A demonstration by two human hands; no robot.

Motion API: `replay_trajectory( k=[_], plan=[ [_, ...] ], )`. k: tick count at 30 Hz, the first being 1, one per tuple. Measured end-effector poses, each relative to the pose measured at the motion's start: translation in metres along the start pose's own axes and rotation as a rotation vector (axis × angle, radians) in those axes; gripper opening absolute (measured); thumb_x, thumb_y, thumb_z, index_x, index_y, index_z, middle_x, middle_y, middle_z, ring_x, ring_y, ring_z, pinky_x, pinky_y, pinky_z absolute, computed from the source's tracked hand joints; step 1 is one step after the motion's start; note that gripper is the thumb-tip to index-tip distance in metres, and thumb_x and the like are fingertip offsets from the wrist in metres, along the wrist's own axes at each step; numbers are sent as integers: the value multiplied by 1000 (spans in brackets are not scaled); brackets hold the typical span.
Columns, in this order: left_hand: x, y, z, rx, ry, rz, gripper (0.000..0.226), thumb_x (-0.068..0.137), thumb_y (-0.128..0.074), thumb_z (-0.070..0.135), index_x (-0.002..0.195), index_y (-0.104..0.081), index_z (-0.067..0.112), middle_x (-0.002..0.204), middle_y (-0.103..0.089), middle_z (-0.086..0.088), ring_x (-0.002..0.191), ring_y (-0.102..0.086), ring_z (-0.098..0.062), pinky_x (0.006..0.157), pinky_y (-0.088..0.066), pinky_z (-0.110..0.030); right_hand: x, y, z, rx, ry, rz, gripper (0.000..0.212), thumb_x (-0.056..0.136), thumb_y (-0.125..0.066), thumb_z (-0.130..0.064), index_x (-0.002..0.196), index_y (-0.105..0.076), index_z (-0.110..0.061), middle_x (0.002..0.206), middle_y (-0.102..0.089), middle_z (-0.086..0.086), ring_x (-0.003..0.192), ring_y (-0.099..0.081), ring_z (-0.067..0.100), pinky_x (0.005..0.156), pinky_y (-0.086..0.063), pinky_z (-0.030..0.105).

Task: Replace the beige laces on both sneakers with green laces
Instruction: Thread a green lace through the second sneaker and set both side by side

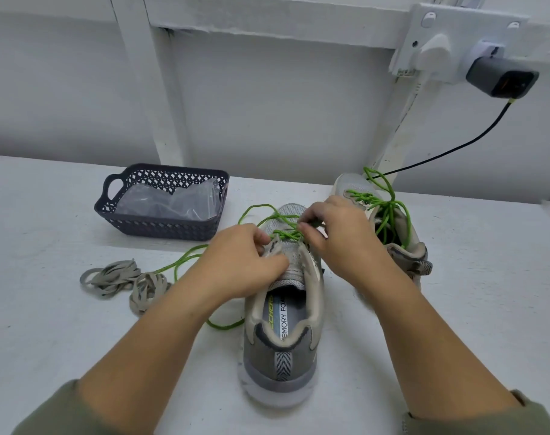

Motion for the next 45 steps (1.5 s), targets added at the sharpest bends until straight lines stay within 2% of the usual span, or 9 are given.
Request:
replay_trajectory(
  k=[7,11,16,19,24,29,34,39,45],
  plan=[
    [2,1,-13,-132,3,67,29,80,-56,33,77,-69,7,71,-64,-15,55,-43,-11,48,-35,-22,9,-20,-6,-133,40,-193,15,88,-63,-24,96,-75,-19,84,-57,-5,92,-58,18,67,-28,18],
    [3,0,-12,-125,-21,66,29,80,-55,34,80,-69,9,68,-64,-12,52,-43,-10,49,-36,-24,10,-28,-10,-86,82,-195,12,85,-67,-23,90,-75,-16,90,-67,1,88,-61,19,76,-44,28],
    [5,-5,-15,-166,-29,50,34,75,-57,54,78,-70,22,59,-62,10,53,-52,3,51,-38,-11,10,-36,-8,-42,87,-214,9,83,-69,-22,86,-74,-15,87,-65,1,84,-59,17,73,-41,25],
    [8,-9,-20,-402,20,1,58,89,-43,67,82,-69,16,67,-66,5,59,-58,-10,57,-49,-21,10,-38,-8,-34,89,-212,10,83,-68,-21,86,-74,-14,85,-63,-1,82,-57,15,70,-38,23],
    [15,-8,-22,-440,-29,68,17,95,-58,14,96,-73,22,83,-74,-7,66,-63,-21,55,-50,-19,7,-43,-11,-40,123,-204,11,85,-69,-21,90,-74,-12,88,-63,2,83,-57,16,67,-30,18],
    [17,-12,-26,-518,13,98,13,89,-66,7,86,-73,16,76,-72,-8,54,-57,-6,48,-43,-10,4,-46,-14,-36,120,-195,13,87,-67,-21,94,-73,-11,94,-64,5,90,-60,23,75,-39,26],
    [10,7,-30,-407,66,264,12,100,-44,12,92,-53,12,78,-64,-1,58,-62,-4,53,-49,-18,7,-22,-3,-184,3,-128,31,81,-72,-42,103,-64,-21,104,-51,0,98,-51,19,75,-39,31],
    [-8,31,-33,511,220,283,28,94,-45,12,121,-45,7,121,-50,-15,109,-48,-34,81,-40,-40,3,-15,-4,-368,25,-194,20,90,-60,-35,107,-62,-23,107,-51,1,104,-52,26,78,-35,34],
    [3,8,22,533,-325,237,20,93,-54,36,107,-69,31,105,-66,6,104,-50,-23,77,-38,-36,-5,-14,-8,-434,36,-152,19,94,-53,-29,111,-61,-24,111,-51,2,108,-50,26,78,-29,35]
  ],
)
Point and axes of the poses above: each hand's wrist, its own x-axis towards the middle knuckle, its own y-axis out of the back of the hand, z = x × y, the point moved 10 cm from there along x, towards the middle knuckle
